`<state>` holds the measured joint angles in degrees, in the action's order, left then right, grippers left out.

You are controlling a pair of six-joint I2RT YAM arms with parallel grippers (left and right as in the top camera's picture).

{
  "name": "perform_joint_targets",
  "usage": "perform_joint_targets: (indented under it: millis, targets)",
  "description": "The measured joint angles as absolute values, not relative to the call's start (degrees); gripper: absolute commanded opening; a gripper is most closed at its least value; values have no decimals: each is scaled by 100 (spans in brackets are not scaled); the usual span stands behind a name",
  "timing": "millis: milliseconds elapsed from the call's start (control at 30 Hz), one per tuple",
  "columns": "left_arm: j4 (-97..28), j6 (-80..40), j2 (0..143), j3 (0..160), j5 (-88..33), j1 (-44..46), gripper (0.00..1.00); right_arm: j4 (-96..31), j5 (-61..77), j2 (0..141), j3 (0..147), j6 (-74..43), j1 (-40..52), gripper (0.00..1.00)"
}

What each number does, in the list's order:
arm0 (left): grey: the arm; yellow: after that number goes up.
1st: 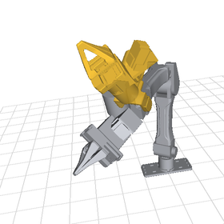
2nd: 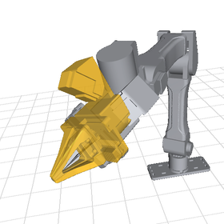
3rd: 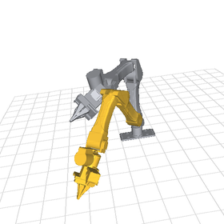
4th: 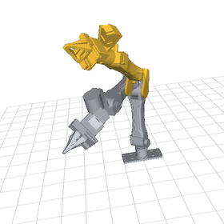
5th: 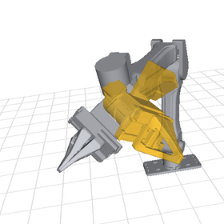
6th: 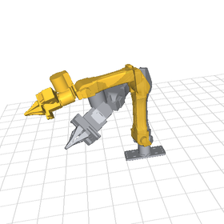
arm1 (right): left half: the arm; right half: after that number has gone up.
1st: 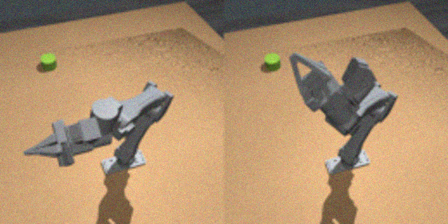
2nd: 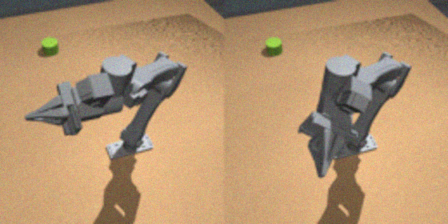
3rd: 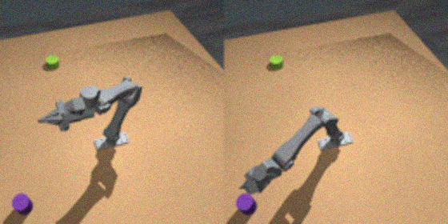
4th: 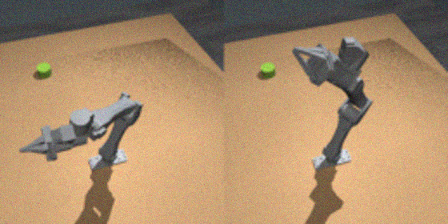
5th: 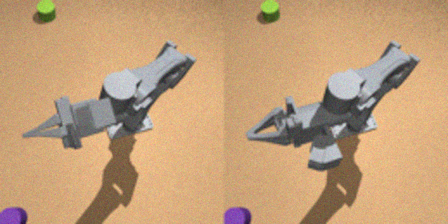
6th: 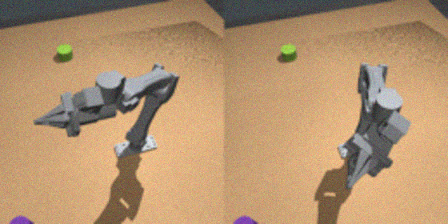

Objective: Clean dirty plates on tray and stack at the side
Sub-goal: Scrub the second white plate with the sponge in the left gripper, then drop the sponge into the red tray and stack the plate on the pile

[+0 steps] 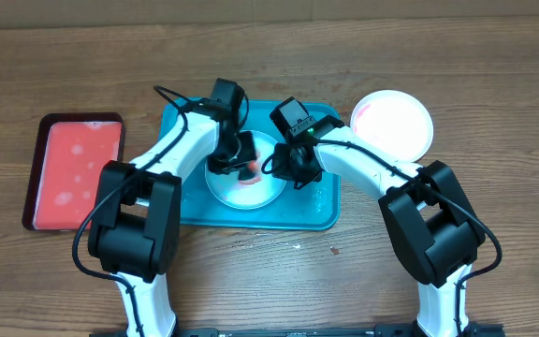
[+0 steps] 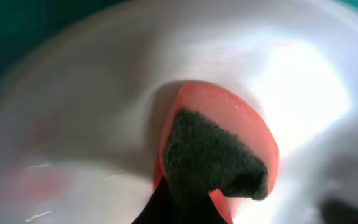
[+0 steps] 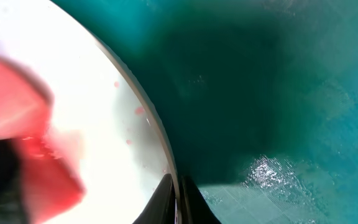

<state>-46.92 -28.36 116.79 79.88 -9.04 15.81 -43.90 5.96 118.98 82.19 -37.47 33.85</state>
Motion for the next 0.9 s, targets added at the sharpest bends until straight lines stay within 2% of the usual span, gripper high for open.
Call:
perform_joint_targets:
  millis: [133,267,567,767,900]
  targets:
    - [-5376,-2836,11679,8154,-165,1212,4,-4397,596,11898,8221,-3750,3385,4]
    - [-5811,-2836,11679,8420,-91,969,4,-4362,668,11898,8226,-3750,3424,4]
    - [-5929,-2836,11059,9072,475,585,4,-4786,440,11902,8431,-3411,3413,4]
    - [-6045,-2836,10309,9262,521,56,4,-5671,-320,11904,9290,-3105,3586,4]
    - [-6130,-2836,10361,9205,521,-773,4,-6287,-1225,11898,10009,-3015,3931,4]
